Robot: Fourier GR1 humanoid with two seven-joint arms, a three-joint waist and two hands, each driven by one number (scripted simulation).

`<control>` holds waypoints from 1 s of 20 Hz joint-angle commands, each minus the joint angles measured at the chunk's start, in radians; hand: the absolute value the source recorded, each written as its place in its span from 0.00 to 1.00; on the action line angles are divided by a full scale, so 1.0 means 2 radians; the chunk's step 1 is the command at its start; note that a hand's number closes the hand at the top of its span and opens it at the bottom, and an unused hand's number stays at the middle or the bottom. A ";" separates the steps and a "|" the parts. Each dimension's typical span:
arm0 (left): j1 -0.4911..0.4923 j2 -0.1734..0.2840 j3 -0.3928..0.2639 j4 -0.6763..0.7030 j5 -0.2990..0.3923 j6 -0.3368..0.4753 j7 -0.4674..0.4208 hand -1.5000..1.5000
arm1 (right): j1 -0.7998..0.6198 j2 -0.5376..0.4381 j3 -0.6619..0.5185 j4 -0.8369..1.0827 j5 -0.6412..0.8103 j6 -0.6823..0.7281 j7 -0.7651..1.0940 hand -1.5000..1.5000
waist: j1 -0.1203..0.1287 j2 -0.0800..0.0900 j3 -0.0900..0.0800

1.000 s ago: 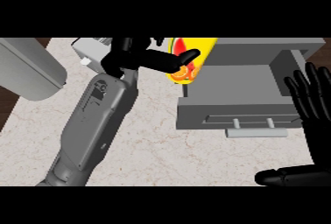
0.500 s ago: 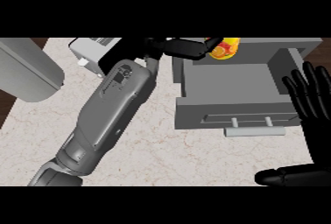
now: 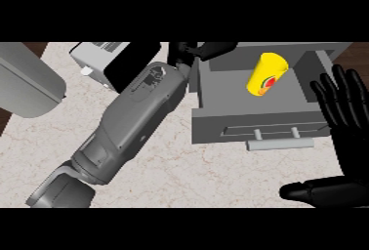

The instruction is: Pick up the cup, place it into the drawer and close the drawer

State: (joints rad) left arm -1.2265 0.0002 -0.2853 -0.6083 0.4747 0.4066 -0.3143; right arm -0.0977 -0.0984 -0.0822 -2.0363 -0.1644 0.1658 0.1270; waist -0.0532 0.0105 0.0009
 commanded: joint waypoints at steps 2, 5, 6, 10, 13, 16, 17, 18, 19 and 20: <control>-0.020 0.000 -0.018 0.080 0.015 -0.024 -0.037 1.00 | 0.002 0.011 0.011 0.017 0.015 0.000 -0.025 0.00 | -0.003 0.003 0.000; -0.041 0.000 -0.055 0.095 0.034 0.000 -0.026 1.00 | 0.007 0.005 0.013 0.010 0.004 0.013 -0.023 0.00 | -0.018 0.005 0.000; -0.044 0.000 -0.083 0.074 0.045 0.024 -0.009 1.00 | -0.002 0.006 0.013 0.004 0.003 0.004 -0.005 0.00 | -0.018 0.003 0.000; -0.049 0.000 -0.108 0.090 0.061 0.019 -0.008 1.00 | -0.033 -0.001 0.008 0.047 -0.001 0.013 -0.013 0.00 | -0.023 0.007 0.001; -0.062 0.000 -0.130 0.114 0.047 0.023 0.004 1.00 | -0.011 0.005 0.014 0.013 -0.006 0.010 -0.004 0.00 | -0.024 0.005 0.001; -0.070 0.000 -0.144 0.134 0.045 0.022 0.013 0.00 | -0.015 0.002 0.009 0.033 -0.007 0.021 -0.029 0.00 | -0.027 0.008 0.001; -0.061 0.000 -0.155 0.125 0.051 0.049 0.012 0.00 | -0.045 -0.002 0.013 0.020 -0.016 0.015 0.003 0.00 | -0.043 0.011 0.001; -0.047 0.000 -0.160 0.115 0.057 0.044 0.002 0.00 | -0.021 0.006 0.019 0.016 -0.003 0.013 -0.011 0.00 | -0.035 0.008 0.001; -0.065 0.000 -0.148 0.120 0.065 0.034 0.005 0.00 | -0.036 0.011 0.015 0.032 -0.004 0.007 -0.018 0.00 | -0.028 0.009 0.001; -0.043 0.000 -0.154 0.109 0.071 0.036 -0.011 0.00 | -0.049 0.013 0.010 0.045 -0.009 0.001 -0.011 0.00 | -0.026 0.009 0.000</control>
State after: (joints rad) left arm -1.3337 0.0000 -0.5694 -0.3780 0.5880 0.4714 -0.3166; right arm -0.1600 -0.0859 -0.0574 -1.9797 -0.1768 0.1844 0.1040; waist -0.1114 0.0270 0.0020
